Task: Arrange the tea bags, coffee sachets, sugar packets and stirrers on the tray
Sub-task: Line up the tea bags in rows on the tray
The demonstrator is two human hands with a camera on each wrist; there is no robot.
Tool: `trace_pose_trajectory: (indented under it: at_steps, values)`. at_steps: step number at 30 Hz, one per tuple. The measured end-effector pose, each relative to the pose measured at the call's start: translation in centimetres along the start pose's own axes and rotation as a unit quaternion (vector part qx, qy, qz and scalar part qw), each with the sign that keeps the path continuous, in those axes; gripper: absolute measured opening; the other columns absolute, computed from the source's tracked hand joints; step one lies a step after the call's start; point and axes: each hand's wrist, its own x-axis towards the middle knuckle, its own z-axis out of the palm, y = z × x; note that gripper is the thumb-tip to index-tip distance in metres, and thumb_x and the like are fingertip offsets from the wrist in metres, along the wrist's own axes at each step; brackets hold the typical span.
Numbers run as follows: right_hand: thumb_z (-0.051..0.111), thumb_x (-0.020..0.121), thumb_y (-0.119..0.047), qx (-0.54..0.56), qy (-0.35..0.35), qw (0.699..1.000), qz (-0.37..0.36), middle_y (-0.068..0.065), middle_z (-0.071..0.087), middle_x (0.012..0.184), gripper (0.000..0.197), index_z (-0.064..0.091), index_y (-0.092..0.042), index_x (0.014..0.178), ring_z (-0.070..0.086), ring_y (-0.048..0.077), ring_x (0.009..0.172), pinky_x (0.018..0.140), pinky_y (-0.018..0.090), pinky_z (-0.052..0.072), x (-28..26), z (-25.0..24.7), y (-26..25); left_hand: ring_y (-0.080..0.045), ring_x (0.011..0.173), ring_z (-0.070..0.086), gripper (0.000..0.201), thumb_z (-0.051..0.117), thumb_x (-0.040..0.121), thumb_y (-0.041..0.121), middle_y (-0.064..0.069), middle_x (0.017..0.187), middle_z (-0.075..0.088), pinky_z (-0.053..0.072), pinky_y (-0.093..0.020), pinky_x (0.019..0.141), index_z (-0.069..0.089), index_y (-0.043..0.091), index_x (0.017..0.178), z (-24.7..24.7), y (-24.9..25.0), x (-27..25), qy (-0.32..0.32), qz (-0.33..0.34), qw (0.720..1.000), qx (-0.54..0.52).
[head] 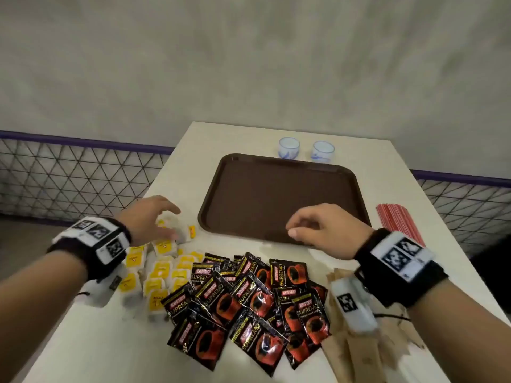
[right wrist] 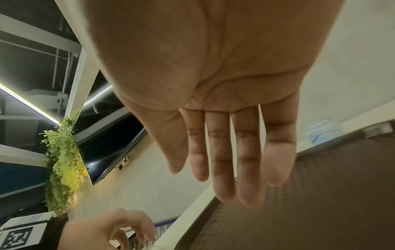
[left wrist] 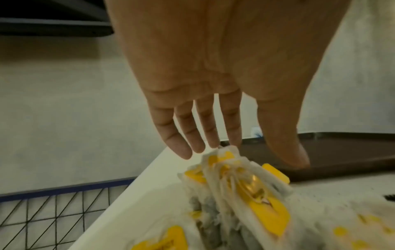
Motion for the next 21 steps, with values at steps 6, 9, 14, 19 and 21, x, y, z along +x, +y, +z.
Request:
trace_pose_trajectory:
  at_steps: [6, 9, 14, 19, 21]
  values:
    - [0.062, 0.091, -0.031, 0.010, -0.012, 1.000, 0.024, -0.014, 0.061, 0.082, 0.004, 0.066, -0.030, 0.090, 0.054, -0.002, 0.075, 0.076, 0.021, 0.042, 1.5, 1.6, -0.6, -0.011, 0.091, 0.044, 0.052, 0.083, 0.063, 0.042, 0.004, 0.110, 0.052, 0.035, -0.020, 0.067, 0.055, 0.024, 0.102, 1.3, 1.2, 0.9, -0.106, -0.042, 0.985, 0.128]
    - [0.062, 0.091, -0.031, 0.027, -0.013, 0.999, 0.029, -0.012, 0.062, 0.083, 0.007, 0.067, -0.028, 0.093, 0.054, -0.002, 0.073, 0.079, 0.025, 0.048, 1.5, 2.1, -0.3, -0.012, 0.094, 0.047, 0.045, 0.084, 0.063, 0.036, 0.005, 0.109, 0.054, 0.040, -0.022, 0.076, 0.054, 0.026, 0.096, 1.7, 0.8, 1.0, -0.097, -0.049, 0.987, 0.120]
    - [0.061, 0.091, -0.032, 0.032, -0.012, 0.999, 0.041, -0.013, 0.060, 0.083, 0.010, 0.068, -0.026, 0.095, 0.054, 0.001, 0.074, 0.080, 0.026, 0.048, 1.4, 2.2, 0.2, -0.012, 0.092, 0.054, 0.035, 0.079, 0.068, 0.019, 0.006, 0.105, 0.061, 0.043, -0.020, 0.076, 0.064, 0.025, 0.099, 1.0, 0.5, 1.4, -0.085, -0.042, 0.990, 0.102]
    - [0.061, 0.091, -0.032, 0.037, -0.012, 0.998, 0.043, -0.011, 0.060, 0.084, 0.013, 0.069, -0.023, 0.098, 0.056, 0.006, 0.079, 0.084, 0.029, 0.050, 1.2, 2.3, 0.5, -0.009, 0.078, 0.053, 0.022, 0.079, 0.071, 0.021, 0.008, 0.086, 0.060, 0.033, -0.011, 0.056, 0.066, 0.026, 0.089, -0.1, 1.1, 1.3, -0.076, -0.020, 0.992, 0.094]
    - [0.061, 0.091, -0.033, 0.042, -0.011, 0.998, 0.042, -0.009, 0.062, 0.086, 0.014, 0.068, -0.024, 0.098, 0.057, 0.007, 0.080, 0.085, 0.030, 0.051, 1.2, 2.4, 0.7, -0.007, 0.070, 0.054, 0.020, 0.078, 0.072, 0.020, 0.008, 0.077, 0.059, 0.034, -0.011, 0.054, 0.062, 0.029, 0.076, -0.2, 1.1, 1.2, -0.064, -0.006, 0.996, 0.066]
